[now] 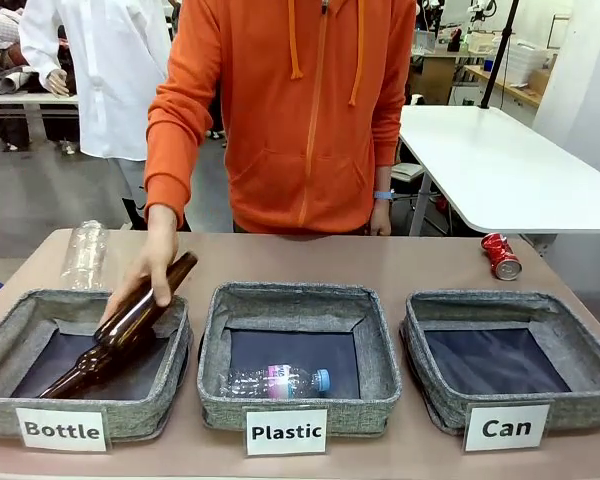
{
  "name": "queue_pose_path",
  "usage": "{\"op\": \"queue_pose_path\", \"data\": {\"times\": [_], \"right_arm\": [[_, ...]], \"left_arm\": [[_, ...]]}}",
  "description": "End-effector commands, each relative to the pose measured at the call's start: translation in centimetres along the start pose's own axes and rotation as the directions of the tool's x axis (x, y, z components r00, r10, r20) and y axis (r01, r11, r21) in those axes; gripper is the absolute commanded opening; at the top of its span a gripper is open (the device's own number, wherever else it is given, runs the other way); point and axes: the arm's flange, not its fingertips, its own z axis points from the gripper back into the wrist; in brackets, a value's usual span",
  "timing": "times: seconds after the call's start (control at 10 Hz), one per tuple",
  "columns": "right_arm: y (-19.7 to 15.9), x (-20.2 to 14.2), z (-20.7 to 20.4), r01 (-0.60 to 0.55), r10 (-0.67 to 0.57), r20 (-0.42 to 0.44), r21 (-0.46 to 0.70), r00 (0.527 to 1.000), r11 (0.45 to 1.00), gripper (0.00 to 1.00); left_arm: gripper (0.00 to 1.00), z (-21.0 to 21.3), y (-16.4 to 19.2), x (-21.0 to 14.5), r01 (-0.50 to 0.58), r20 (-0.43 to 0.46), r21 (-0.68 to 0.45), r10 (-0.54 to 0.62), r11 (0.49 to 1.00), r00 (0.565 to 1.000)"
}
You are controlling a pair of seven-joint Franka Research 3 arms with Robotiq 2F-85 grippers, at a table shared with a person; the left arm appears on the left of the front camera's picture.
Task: Sort the can waste into the basket.
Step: Pick up the can waste from the table and place it in the right Fabric basket.
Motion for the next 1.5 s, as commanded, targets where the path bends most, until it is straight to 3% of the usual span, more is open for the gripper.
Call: {"op": "queue_pose_path", "data": {"times": [0.0,0.3,0.5,0.8,1.0,1.2,1.4], "right_arm": [[0.1,0.3,-0.1,-0.027,0.027,0.018,0.027,0.999,0.999,1.0],[0.1,0.3,-0.1,-0.027,0.027,0.018,0.027,0.999,0.999,1.0],[0.1,0.3,-0.1,-0.027,0.027,0.018,0.027,0.999,0.999,1.0],[0.1,0.3,-0.1,-0.027,0.027,0.018,0.027,0.999,0.999,1.0],[0.1,0.3,-0.1,-0.027,0.027,0.018,0.027,0.999,0.999,1.0],[0.1,0.3,-0.1,-0.027,0.027,0.018,0.027,0.999,0.999,1.0],[0.1,0.3,-0.1,-0.027,0.027,0.018,0.027,0.999,0.999,1.0]], "left_arm": [[0.32,8.4,-9.6,-5.5,-0.212,0.071,0.284,0.2,0.935,0.977],[0.32,9.1,-13.1,-10.3,-0.336,0.178,0.417,0.286,0.845,0.942],[0.32,8.9,-13.2,-10.8,-0.33,0.187,0.419,0.275,0.846,0.943],[0.32,7.7,-10.4,-9.0,-0.292,0.148,0.404,0.253,0.867,0.956],[0.32,4.5,-5.8,-5.2,-0.316,0.175,0.381,0.268,0.869,0.947],[0.32,-1.5,-0.3,0.3,-0.263,0.144,0.306,0.229,0.915,0.963],[0.32,-9.3,6.0,9.0,-0.113,0.143,0.342,0.067,0.933,0.987]]}}
